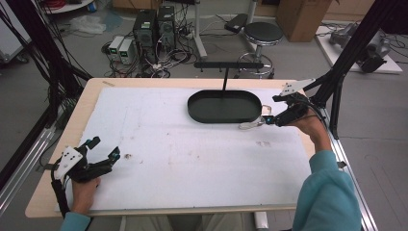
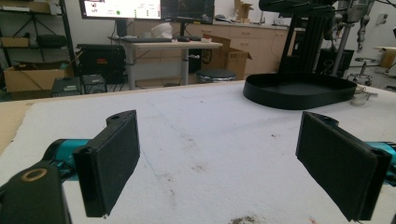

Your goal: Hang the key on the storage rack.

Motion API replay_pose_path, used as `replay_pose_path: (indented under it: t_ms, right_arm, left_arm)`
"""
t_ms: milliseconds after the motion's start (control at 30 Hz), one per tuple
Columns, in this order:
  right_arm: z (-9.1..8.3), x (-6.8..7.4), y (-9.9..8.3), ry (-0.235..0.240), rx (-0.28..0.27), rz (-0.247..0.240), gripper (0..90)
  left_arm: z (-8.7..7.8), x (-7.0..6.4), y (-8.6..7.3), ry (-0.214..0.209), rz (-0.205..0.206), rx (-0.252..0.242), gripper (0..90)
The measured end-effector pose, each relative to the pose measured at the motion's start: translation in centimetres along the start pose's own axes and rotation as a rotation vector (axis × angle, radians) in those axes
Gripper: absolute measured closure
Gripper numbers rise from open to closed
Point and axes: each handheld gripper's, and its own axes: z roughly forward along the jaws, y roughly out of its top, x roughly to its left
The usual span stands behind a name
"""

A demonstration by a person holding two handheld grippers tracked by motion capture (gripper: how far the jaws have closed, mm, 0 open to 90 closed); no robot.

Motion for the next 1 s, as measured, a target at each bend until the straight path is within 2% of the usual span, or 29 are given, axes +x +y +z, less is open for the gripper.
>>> replay_pose_path:
  t_ms: [67, 167, 433, 633, 800, 867, 1000]
  right_arm:
    - [0.4, -0.3, 0.2, 0.006, 0.051, -0.029, 3.6]
    - [0.9, -0.6, 0.2, 0.011, 0.065, -0.034, 3.6]
    - [3.0, -0.9, -0.2, 0.024, 0.171, -0.078, 3.7]
    - [4.0, -1.2, -0.5, 0.043, 0.179, -0.111, 3.7]
    - [4.7, -1.3, -0.8, 0.064, 0.21, -0.122, 4.0]
    - [5.4, -1.3, -1.0, 0.082, 0.24, -0.137, 4.9]
    - [5.8, -1.4, -1.1, 0.087, 0.252, -0.138, 5.7]
  left_arm:
    - [0.0, 0.0, 0.0, 0.001, 0.0, -0.001, 14.0]
    - [0.0, 0.0, 0.0, 0.001, 0.001, -0.001, 14.1]
    - [0.1, 0.0, 0.0, 0.003, -0.002, -0.001, 14.1]
    - [0.0, 0.0, 0.0, 0.003, 0.004, 0.003, 14.0]
    - [0.0, -0.1, 0.0, 0.001, 0.006, 0.001, 14.1]
    - [0.0, -0.1, 0.0, 0.001, 0.007, -0.002, 14.1]
    - [0.0, -0.1, 0.0, 0.0, 0.006, -0.001, 14.1]
